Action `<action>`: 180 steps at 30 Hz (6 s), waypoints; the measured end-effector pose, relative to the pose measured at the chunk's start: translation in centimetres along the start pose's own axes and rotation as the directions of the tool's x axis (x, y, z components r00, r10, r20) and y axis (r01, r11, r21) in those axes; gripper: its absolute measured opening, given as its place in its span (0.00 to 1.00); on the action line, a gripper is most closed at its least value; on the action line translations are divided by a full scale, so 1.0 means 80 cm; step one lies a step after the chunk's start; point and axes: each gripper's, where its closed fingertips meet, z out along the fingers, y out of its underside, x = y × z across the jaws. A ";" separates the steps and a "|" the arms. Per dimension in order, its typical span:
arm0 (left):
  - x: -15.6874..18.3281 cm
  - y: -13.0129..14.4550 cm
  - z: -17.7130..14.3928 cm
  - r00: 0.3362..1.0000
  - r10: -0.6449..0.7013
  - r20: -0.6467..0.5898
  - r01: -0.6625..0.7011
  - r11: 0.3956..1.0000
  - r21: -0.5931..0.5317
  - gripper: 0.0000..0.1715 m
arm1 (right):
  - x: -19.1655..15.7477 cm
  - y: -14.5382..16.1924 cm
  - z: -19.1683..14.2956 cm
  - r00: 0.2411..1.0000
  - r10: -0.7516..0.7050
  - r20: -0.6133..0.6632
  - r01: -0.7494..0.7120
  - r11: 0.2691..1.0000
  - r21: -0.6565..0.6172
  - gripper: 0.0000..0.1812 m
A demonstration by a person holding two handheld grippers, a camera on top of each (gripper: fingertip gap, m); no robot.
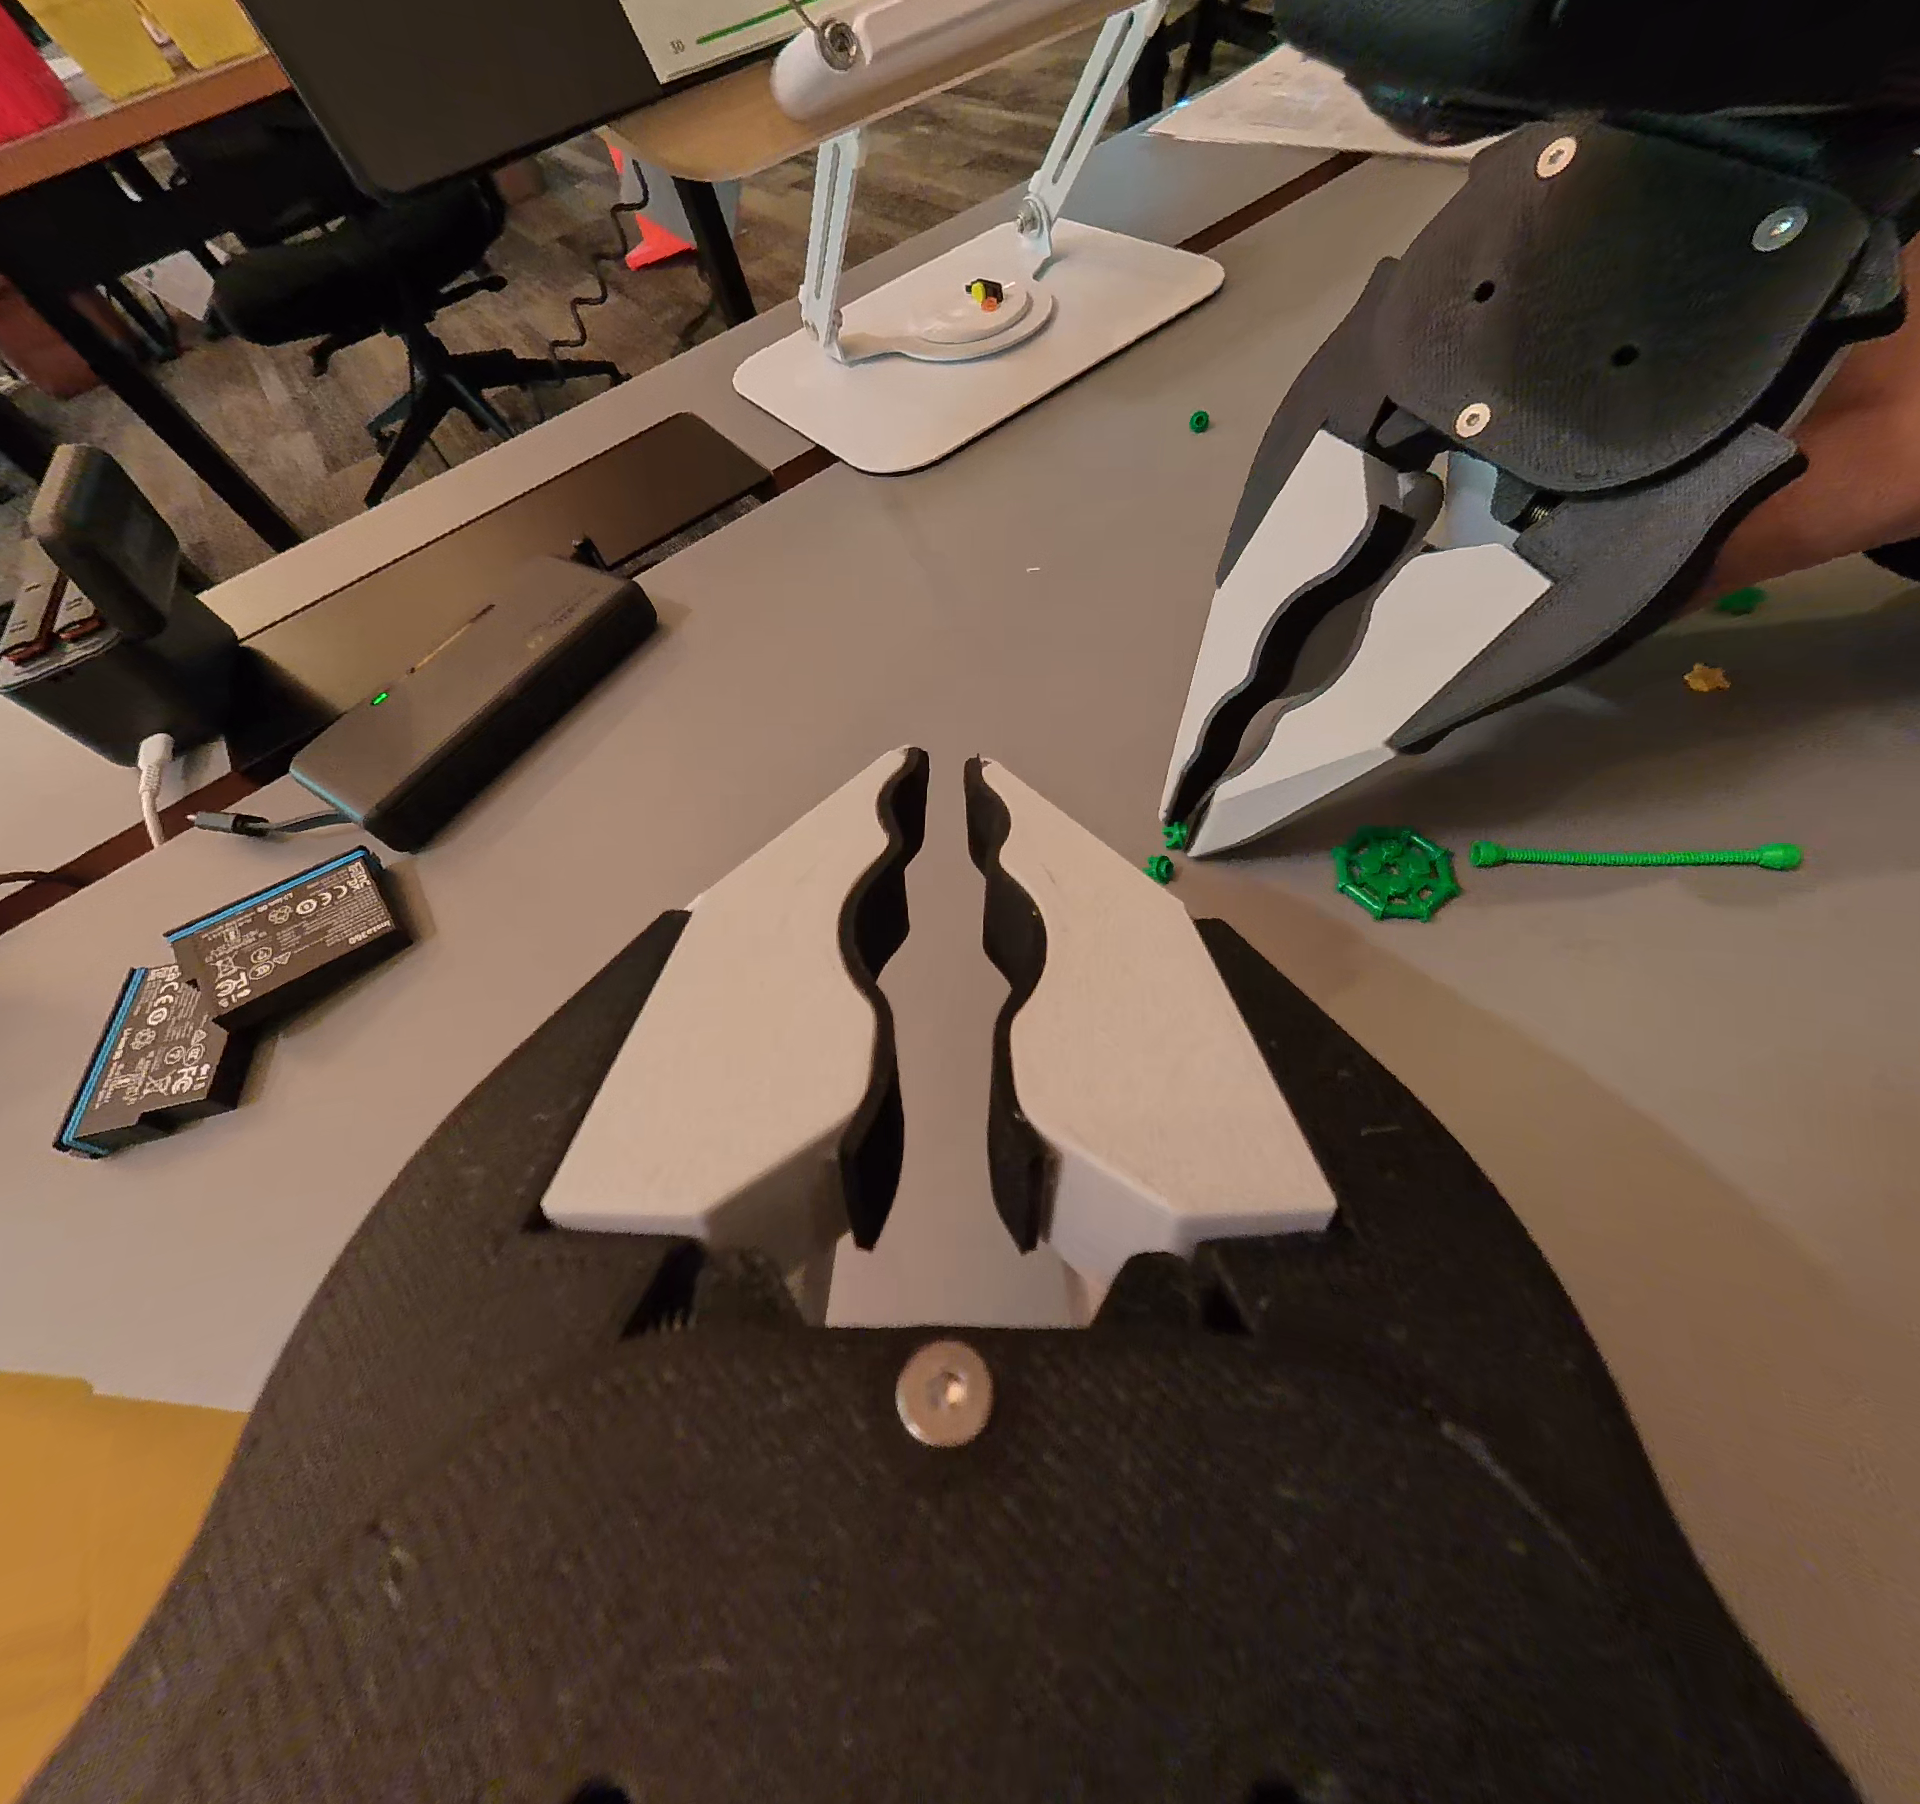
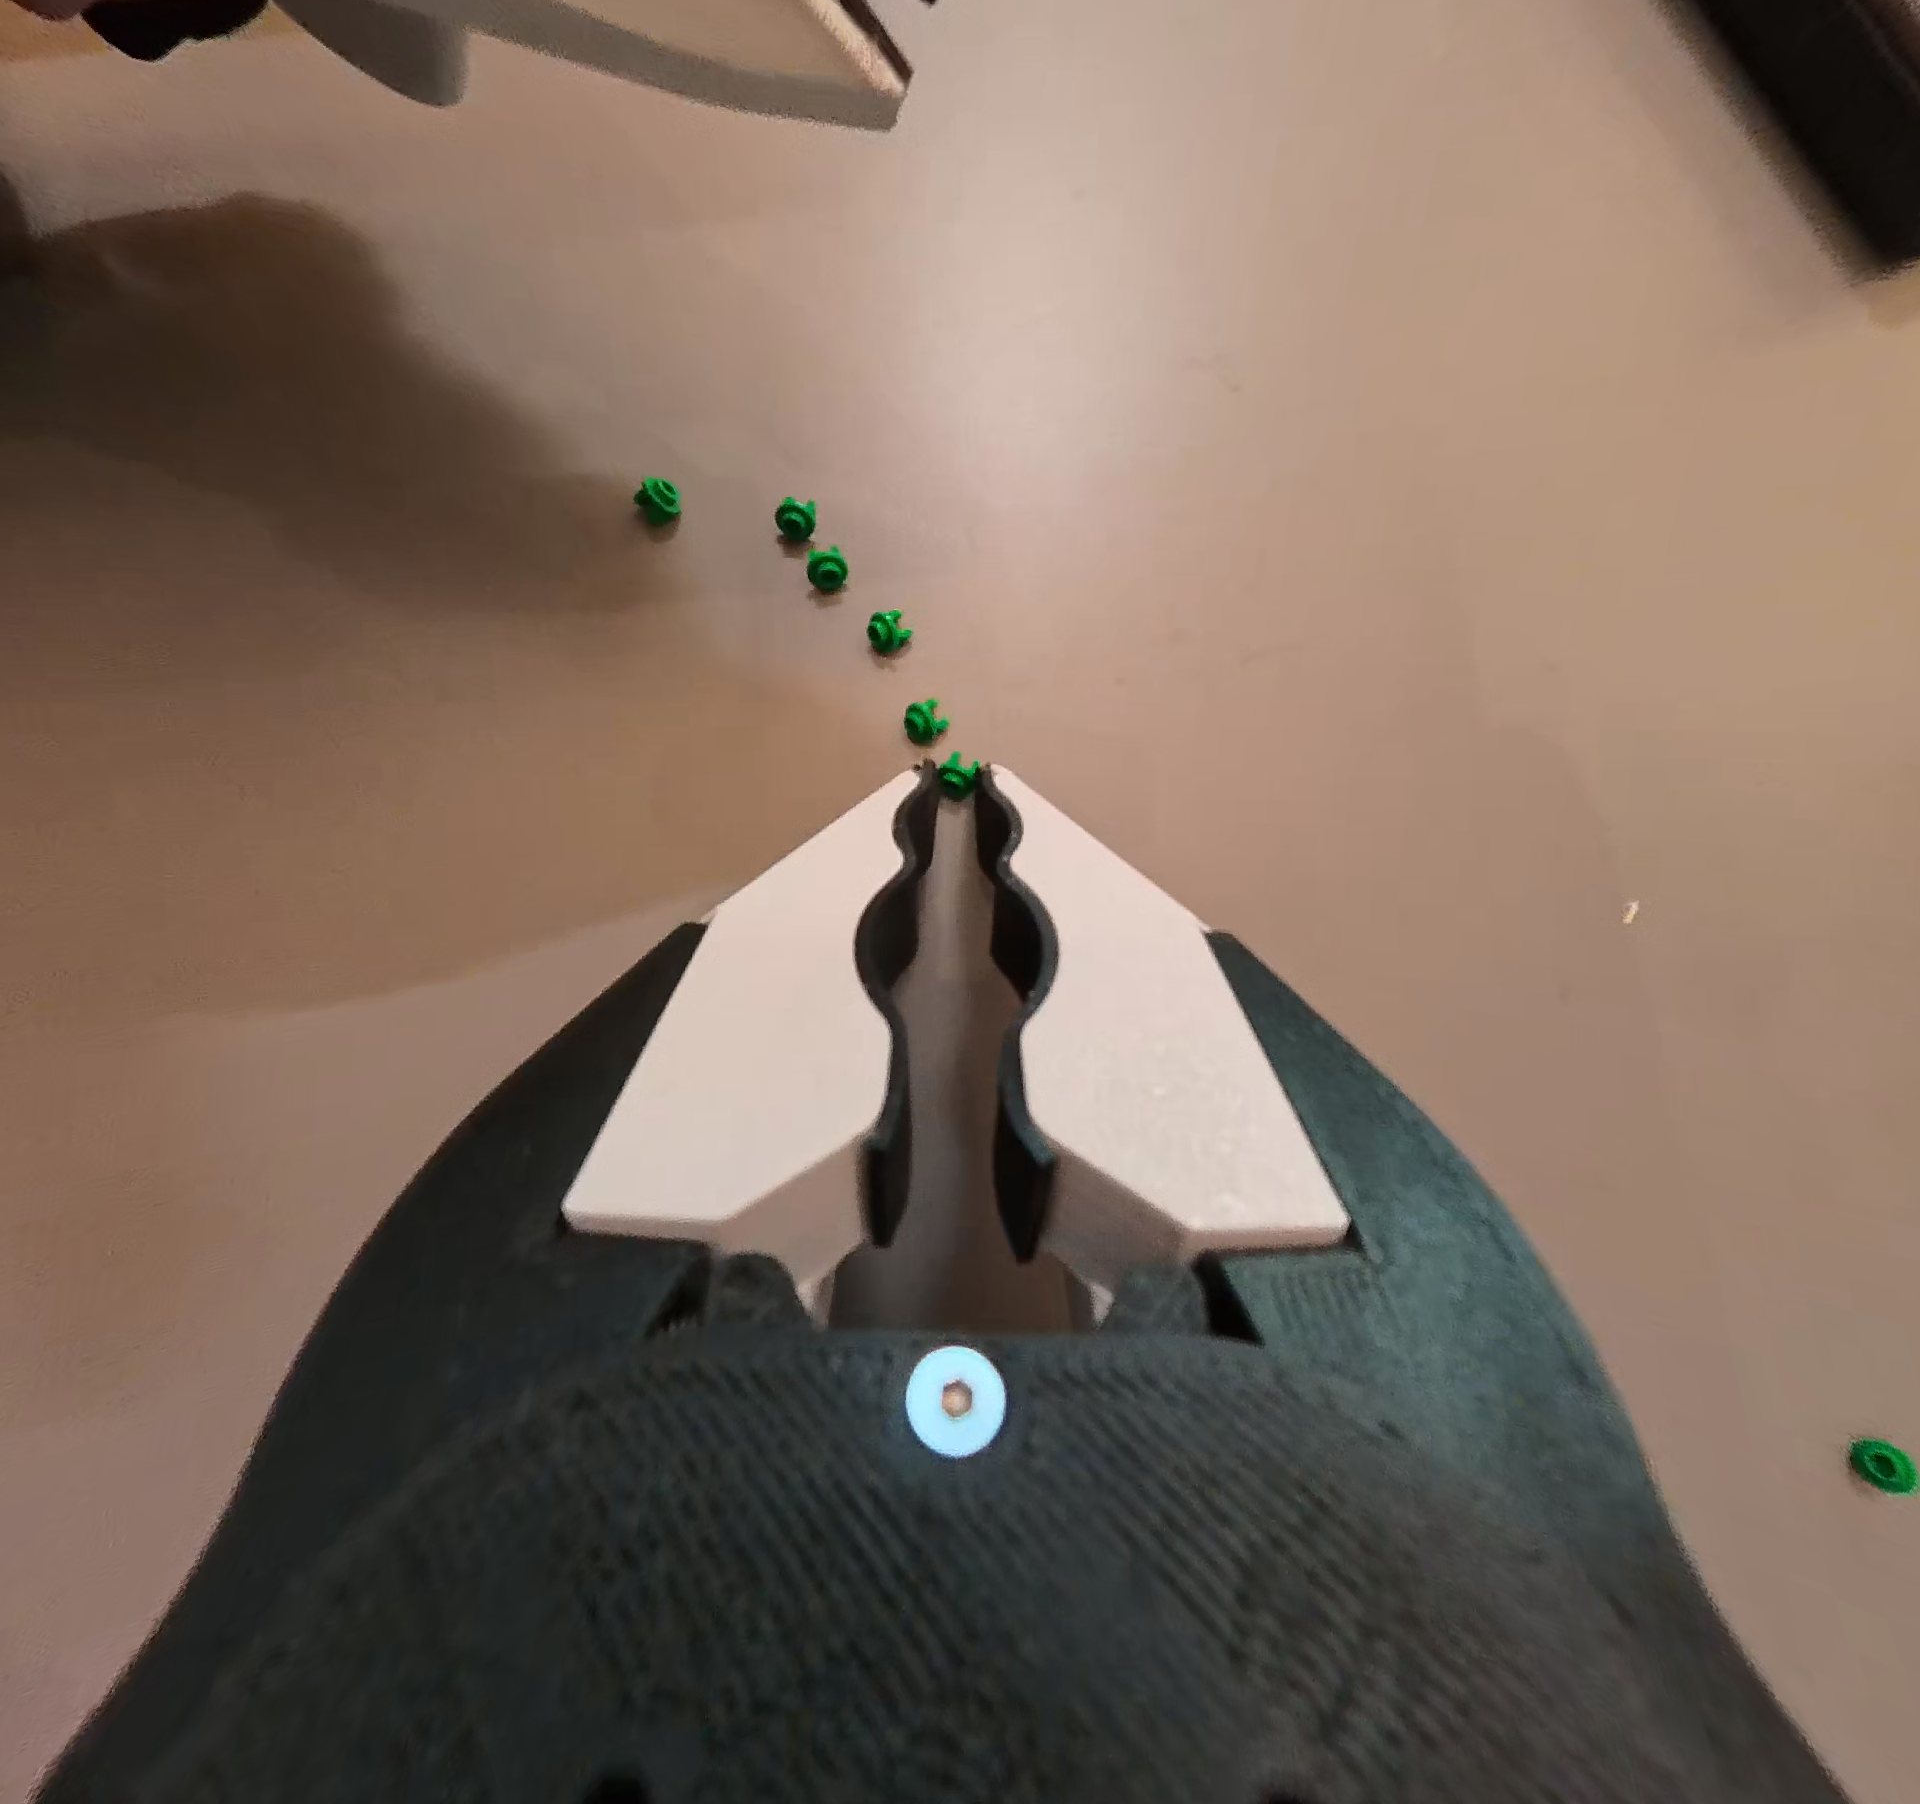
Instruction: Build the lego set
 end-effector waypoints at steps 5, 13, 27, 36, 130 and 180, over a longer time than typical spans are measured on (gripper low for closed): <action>0.000 0.001 0.000 1.000 -0.001 0.002 0.001 1.000 -0.002 0.02 | -0.002 -0.001 -0.011 1.000 0.009 0.016 -0.009 1.000 -0.005 0.07; 0.000 0.001 0.000 1.000 -0.006 0.000 0.006 1.000 -0.002 0.02 | 0.012 0.014 -0.097 0.997 0.021 -0.080 -0.013 0.994 0.108 0.09; 0.049 0.032 -0.024 0.968 -0.090 -0.236 0.058 0.989 -0.137 0.13 | 0.027 0.113 -0.189 0.959 0.220 -0.178 -0.126 0.895 0.428 0.08; 0.046 0.090 -0.023 0.995 -0.103 -0.018 0.093 0.951 -0.295 0.22 | 0.010 0.123 -0.212 0.945 0.154 -0.290 -0.024 0.913 0.407 0.08; 0.030 0.077 -0.026 0.999 -0.046 0.001 0.045 0.980 -0.195 0.00 | 0.037 0.247 -0.209 0.954 0.226 -0.198 -0.217 0.974 0.066 0.08; 0.035 0.084 -0.021 1.000 0.010 0.002 -0.010 0.971 -0.238 0.00 | 0.038 0.258 -0.205 0.963 0.191 -0.190 -0.181 0.981 0.068 0.04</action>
